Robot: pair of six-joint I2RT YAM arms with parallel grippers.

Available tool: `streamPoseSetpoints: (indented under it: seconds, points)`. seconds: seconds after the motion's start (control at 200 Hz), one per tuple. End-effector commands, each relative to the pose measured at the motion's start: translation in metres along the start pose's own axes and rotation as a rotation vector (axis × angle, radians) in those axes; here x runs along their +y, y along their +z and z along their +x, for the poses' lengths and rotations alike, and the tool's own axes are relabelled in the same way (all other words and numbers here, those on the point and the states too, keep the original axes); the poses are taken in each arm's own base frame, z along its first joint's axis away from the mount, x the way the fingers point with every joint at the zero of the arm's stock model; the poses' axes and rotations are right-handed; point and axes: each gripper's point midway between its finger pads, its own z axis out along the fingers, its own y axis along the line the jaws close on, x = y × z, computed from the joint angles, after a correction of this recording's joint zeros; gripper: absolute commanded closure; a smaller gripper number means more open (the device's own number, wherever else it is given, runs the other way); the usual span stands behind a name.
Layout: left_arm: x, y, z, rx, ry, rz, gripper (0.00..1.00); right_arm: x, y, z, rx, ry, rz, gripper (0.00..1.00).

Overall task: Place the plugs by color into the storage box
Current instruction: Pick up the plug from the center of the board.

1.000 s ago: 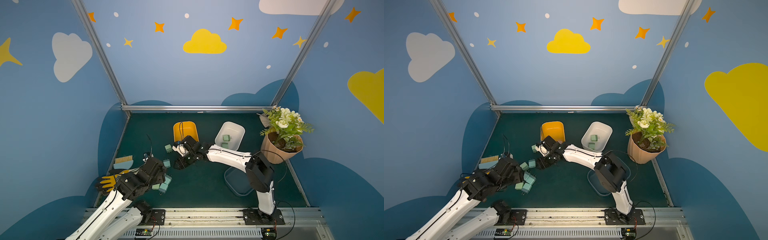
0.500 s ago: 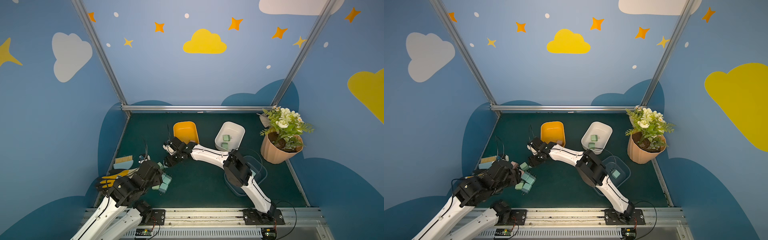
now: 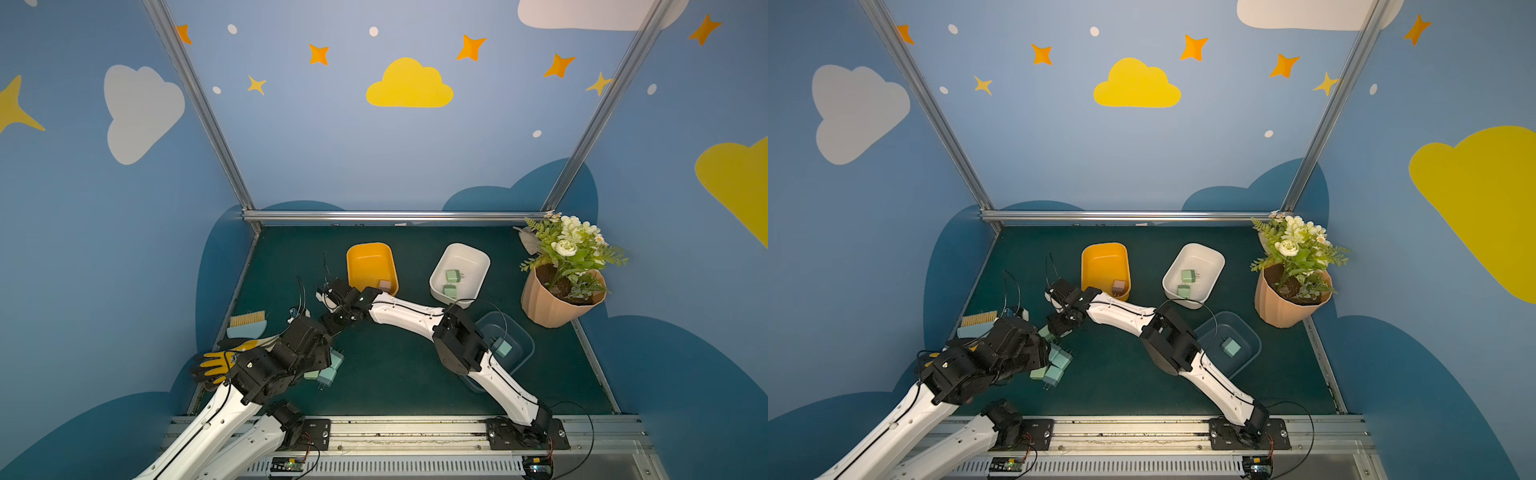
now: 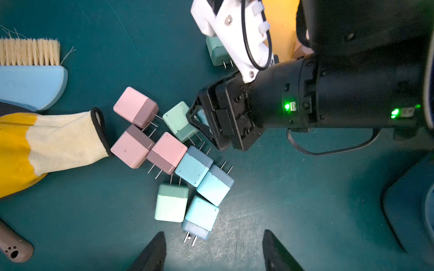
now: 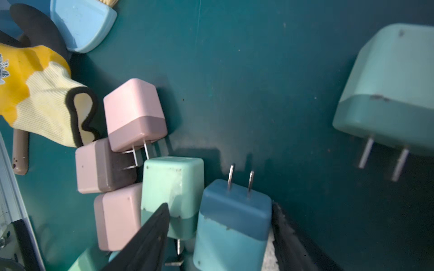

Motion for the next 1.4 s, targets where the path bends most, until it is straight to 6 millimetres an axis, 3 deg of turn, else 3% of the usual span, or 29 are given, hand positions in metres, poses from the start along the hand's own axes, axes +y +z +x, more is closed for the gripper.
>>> streamPoseSetpoints:
  seconds: [0.0, 0.26, 0.616, 0.781, 0.986, 1.301, 1.397]
  points:
    - [-0.004, 0.005, 0.000, 0.005, 0.013, 0.016, 0.34, -0.035, 0.015, 0.058, 0.190, -0.028, 0.159, 0.33]
    - [-0.010, 0.013, 0.002, 0.013, 0.025, 0.033, 0.34, -0.054, 0.009, 0.091, 0.308, -0.078, 0.240, 0.39]
    - [-0.011, 0.012, 0.004, 0.018, 0.004, 0.046, 0.34, -0.055, 0.003, 0.088, 0.312, -0.122, 0.250, 0.42]
    - [-0.009, 0.012, 0.004, 0.015, -0.001, 0.040, 0.34, -0.059, 0.008, 0.087, 0.309, -0.140, 0.263, 0.40]
    - [-0.012, 0.011, 0.006, 0.035, -0.004, 0.052, 0.34, -0.045, 0.021, 0.080, 0.280, -0.210, 0.182, 0.38]
    - [-0.005, 0.001, 0.008, 0.008, -0.058, 0.062, 0.34, -0.060, 0.027, 0.073, 0.247, -0.203, 0.267, 0.41]
    - [-0.003, -0.003, 0.009, -0.001, -0.076, 0.073, 0.34, -0.056, 0.034, 0.072, 0.237, -0.228, 0.234, 0.40]
